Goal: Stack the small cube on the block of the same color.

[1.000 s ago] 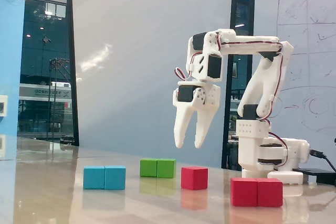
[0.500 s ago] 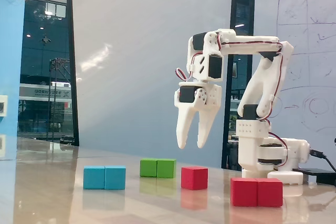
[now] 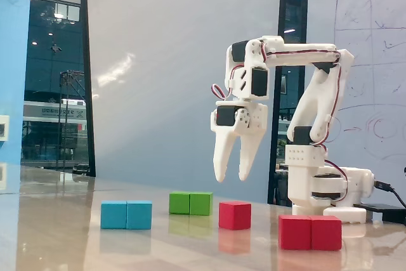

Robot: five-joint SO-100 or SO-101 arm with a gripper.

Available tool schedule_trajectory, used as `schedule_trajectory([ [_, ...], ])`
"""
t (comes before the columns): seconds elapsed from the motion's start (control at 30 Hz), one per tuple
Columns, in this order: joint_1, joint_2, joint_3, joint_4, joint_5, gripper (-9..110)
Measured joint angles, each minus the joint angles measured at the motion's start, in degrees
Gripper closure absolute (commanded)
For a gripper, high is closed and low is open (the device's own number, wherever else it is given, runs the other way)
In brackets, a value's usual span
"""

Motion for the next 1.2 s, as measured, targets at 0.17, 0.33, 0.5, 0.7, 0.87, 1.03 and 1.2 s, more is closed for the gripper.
schedule_trajectory([
  [0.17,0.0,0.0,0.0,0.0,0.0,76],
  [0.33,0.0,0.0,0.0,0.0,0.0,60],
  [0.5,0.0,0.0,0.0,0.0,0.0,48],
  [0.7,0.0,-2.02,1.67,-1.76,0.0,43],
  [0.87,0.0,-5.1,4.57,-5.19,0.0,43],
  [1.03,0.0,-5.27,5.62,-6.94,0.0,45],
  [1.2,0.0,-6.15,6.06,-8.17,0.0,49],
])
